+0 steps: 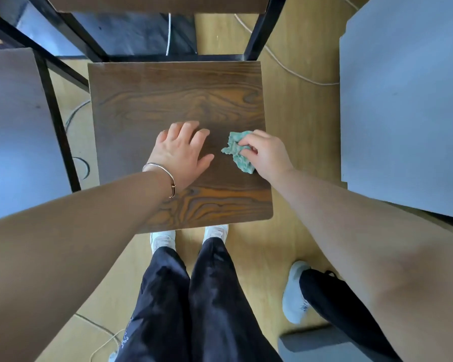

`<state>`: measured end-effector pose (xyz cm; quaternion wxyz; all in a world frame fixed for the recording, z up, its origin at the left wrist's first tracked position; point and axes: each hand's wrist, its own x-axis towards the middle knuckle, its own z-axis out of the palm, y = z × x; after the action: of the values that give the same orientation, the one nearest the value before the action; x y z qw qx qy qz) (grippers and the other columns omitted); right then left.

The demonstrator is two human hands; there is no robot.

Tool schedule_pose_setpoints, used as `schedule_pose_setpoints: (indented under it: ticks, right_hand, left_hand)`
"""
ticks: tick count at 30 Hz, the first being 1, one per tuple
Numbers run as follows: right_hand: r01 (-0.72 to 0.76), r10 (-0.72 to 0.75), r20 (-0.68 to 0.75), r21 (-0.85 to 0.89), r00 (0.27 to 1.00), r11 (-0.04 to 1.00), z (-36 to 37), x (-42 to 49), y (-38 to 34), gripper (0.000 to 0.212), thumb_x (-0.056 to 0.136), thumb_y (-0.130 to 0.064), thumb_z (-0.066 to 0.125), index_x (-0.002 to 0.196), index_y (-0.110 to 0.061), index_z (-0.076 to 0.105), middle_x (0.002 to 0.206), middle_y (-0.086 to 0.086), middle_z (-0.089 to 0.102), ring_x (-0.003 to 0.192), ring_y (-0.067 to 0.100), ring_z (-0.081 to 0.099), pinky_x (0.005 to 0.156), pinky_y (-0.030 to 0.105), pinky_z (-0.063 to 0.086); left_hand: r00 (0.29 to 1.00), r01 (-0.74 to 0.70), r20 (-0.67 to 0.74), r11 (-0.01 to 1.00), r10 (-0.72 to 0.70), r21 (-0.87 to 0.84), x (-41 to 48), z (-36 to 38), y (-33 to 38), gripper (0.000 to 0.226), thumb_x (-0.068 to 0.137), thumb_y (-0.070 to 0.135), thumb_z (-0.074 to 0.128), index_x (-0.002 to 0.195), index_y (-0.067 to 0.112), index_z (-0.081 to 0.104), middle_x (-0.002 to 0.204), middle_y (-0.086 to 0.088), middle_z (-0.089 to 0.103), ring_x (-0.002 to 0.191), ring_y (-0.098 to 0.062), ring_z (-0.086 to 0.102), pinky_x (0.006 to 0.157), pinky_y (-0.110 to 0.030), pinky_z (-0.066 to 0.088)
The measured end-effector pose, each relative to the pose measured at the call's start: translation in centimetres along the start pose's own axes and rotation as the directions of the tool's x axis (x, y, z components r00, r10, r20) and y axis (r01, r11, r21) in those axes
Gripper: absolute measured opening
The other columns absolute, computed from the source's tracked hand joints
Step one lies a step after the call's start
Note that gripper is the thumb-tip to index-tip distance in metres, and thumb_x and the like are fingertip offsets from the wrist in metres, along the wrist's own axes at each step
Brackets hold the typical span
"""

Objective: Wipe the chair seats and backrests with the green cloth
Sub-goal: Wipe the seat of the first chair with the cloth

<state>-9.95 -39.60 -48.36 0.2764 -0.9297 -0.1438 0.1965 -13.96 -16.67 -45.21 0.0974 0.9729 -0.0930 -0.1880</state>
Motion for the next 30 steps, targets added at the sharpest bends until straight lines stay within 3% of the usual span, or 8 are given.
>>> schedule_pose_setpoints:
  ticks: [3, 8, 15, 21, 27, 30]
  right_hand:
    - [0.009, -0.009, 0.007, -0.005, 1.000, 1.000, 1.0, -3.2, 0.1, 0.012, 0.082, -0.011, 0.072, 0.094, -0.010, 0.073, 0.094, 0.003, 0.066, 0.070, 0.019, 0.058, 0.063, 0.029, 0.046]
    - [-0.020, 0.022, 0.037, -0.035, 0.999, 0.999, 2.7, -8.3, 0.1, 0.010, 0.083, -0.012, 0.072, 0.092, -0.013, 0.073, 0.095, 0.000, 0.067, 0.075, 0.020, 0.061, 0.063, 0.023, 0.036]
    - [-0.012, 0.018, 0.096, -0.063, 0.995, 0.998, 4.2, -13.4, 0.1, 0.011, 0.087, -0.011, 0.068, 0.098, -0.012, 0.072, 0.106, 0.001, 0.067, 0.087, 0.022, 0.064, 0.068, 0.024, 0.042]
    - [-0.117, 0.117, 0.132, -0.005, 0.984, 0.993, 4.0, -14.0, -0.6, 0.015, 0.091, -0.015, 0.065, 0.104, -0.011, 0.072, 0.104, 0.000, 0.064, 0.087, 0.016, 0.060, 0.068, 0.021, 0.041]
    - [-0.187, 0.202, -0.091, 0.151, 0.975, 0.971, 2.3, -9.3, -1.2, 0.009, 0.082, -0.015, 0.074, 0.091, -0.013, 0.074, 0.081, -0.007, 0.058, 0.068, 0.009, 0.053, 0.062, 0.012, 0.037]
    - [-0.171, 0.204, -0.156, 0.200, 0.967, 0.965, 0.4, -4.6, -1.9, 0.010, 0.081, -0.014, 0.074, 0.091, -0.013, 0.074, 0.081, -0.004, 0.059, 0.069, 0.012, 0.055, 0.067, 0.021, 0.044]
  left_hand:
    - [1.000, -0.011, 0.021, 1.000, 0.011, 0.003, -1.9, 0.8, 0.5, 0.059, 0.092, 0.051, 0.045, 0.140, 0.018, 0.042, 0.144, -0.008, 0.039, 0.123, -0.036, 0.039, 0.097, -0.049, 0.036]
    - [0.998, 0.010, 0.058, 1.000, -0.009, -0.029, -5.1, 2.1, 1.7, 0.058, 0.094, 0.052, 0.042, 0.142, 0.020, 0.038, 0.147, -0.006, 0.036, 0.127, -0.034, 0.036, 0.101, -0.048, 0.034]
    - [0.996, -0.006, 0.085, 1.000, 0.007, -0.019, -8.1, 3.7, 2.7, 0.057, 0.095, 0.051, 0.039, 0.143, 0.020, 0.036, 0.147, -0.006, 0.035, 0.128, -0.033, 0.035, 0.103, -0.048, 0.034]
    - [0.997, -0.023, 0.073, 0.999, 0.025, -0.024, -9.0, 3.4, 2.8, 0.057, 0.094, 0.051, 0.041, 0.142, 0.019, 0.038, 0.146, -0.007, 0.037, 0.127, -0.033, 0.036, 0.101, -0.048, 0.036]
    - [1.000, -0.016, 0.019, 1.000, 0.017, -0.019, -7.4, 2.7, 1.8, 0.056, 0.091, 0.050, 0.047, 0.136, 0.017, 0.047, 0.141, -0.008, 0.044, 0.122, -0.033, 0.042, 0.095, -0.049, 0.040]
    - [0.999, -0.004, -0.036, 0.999, 0.002, -0.042, -5.5, 1.9, 1.4, 0.056, 0.089, 0.051, 0.047, 0.133, 0.016, 0.050, 0.137, -0.009, 0.048, 0.119, -0.035, 0.046, 0.091, -0.049, 0.044]
